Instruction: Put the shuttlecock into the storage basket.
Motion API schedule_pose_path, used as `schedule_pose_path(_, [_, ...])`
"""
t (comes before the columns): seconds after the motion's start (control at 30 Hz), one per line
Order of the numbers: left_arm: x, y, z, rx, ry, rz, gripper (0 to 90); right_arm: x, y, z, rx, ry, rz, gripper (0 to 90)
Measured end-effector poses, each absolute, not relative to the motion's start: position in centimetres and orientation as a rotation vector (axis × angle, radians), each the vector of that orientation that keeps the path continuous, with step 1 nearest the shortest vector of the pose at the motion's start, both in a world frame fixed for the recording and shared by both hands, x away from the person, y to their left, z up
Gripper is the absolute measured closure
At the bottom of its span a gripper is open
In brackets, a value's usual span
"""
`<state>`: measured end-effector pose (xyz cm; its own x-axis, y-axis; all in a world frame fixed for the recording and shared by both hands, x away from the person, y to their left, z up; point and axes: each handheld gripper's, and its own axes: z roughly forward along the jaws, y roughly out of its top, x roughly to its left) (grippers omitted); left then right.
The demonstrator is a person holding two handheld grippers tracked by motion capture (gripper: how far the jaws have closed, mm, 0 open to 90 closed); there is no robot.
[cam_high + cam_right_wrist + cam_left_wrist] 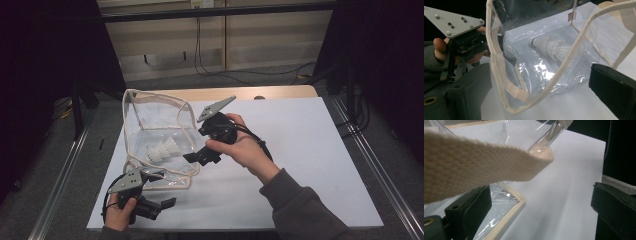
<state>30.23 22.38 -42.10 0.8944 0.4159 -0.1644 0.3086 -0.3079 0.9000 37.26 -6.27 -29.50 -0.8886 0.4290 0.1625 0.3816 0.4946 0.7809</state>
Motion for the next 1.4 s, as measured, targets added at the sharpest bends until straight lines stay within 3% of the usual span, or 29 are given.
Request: schedule_pose_path(1.4, [30.2, 22.3, -42.2, 1.922, 0.538, 0.119, 3.2, 35.5, -15.1, -35.0, 0.827, 2.581, 1.397, 3.8])
